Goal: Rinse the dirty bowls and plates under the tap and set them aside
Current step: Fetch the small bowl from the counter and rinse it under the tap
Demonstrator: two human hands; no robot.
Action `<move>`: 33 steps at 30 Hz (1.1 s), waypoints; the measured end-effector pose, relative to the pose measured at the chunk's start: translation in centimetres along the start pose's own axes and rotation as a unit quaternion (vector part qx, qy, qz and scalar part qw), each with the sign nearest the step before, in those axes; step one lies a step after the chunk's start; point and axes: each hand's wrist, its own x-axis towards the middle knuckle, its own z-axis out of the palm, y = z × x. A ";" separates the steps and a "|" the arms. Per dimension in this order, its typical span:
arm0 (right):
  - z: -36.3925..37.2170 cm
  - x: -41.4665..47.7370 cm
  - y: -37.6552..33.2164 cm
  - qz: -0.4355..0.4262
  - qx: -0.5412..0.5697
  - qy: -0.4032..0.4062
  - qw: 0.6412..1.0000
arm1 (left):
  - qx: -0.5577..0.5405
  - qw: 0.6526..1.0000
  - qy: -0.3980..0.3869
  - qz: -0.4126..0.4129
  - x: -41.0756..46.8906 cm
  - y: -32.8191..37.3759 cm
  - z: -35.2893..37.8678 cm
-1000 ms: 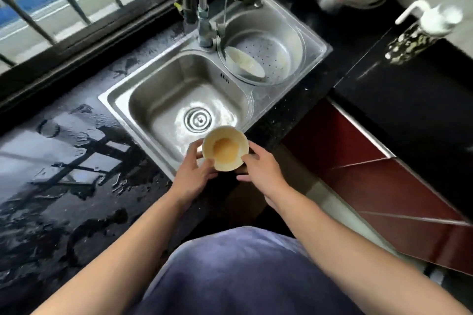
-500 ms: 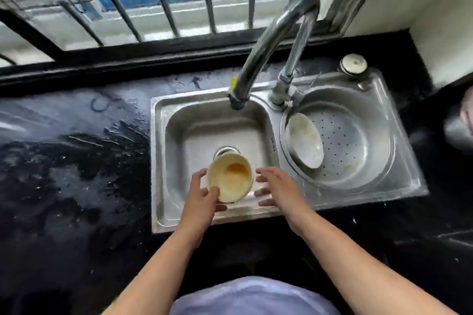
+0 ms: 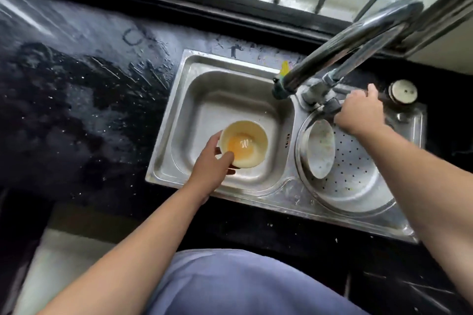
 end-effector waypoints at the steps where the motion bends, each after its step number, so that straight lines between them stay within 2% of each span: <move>1: 0.5 -0.4 0.1 0.007 -0.011 -0.009 1.000 | -0.002 1.000 -0.005 0.000 0.2 0.4 0.2; 6: 1.1 -2.4 -0.4 0.007 0.023 0.014 1.000 | 0.000 0.999 -0.034 0.012 1.6 2.0 1.3; 10: 1.9 -6.9 -2.5 -0.022 0.159 0.090 0.983 | 0.007 0.999 -0.046 0.024 2.8 3.0 1.4; 14: 3.6 -12.5 -5.6 -0.048 0.307 0.093 0.946 | 0.021 0.999 -0.046 0.020 3.5 3.3 1.3; 17: 4.2 -15.6 -8.0 -0.043 0.420 0.043 0.905 | 0.034 0.998 -0.046 0.011 3.7 3.0 1.1; 24: 3.6 -16.6 -10.8 0.002 0.530 -0.048 0.847 | 0.052 0.998 -0.037 -0.004 3.6 2.7 0.5; 33: 3.3 -16.7 -11.0 0.000 0.525 -0.066 0.849 | 0.048 0.998 -0.045 -0.010 3.3 2.4 0.3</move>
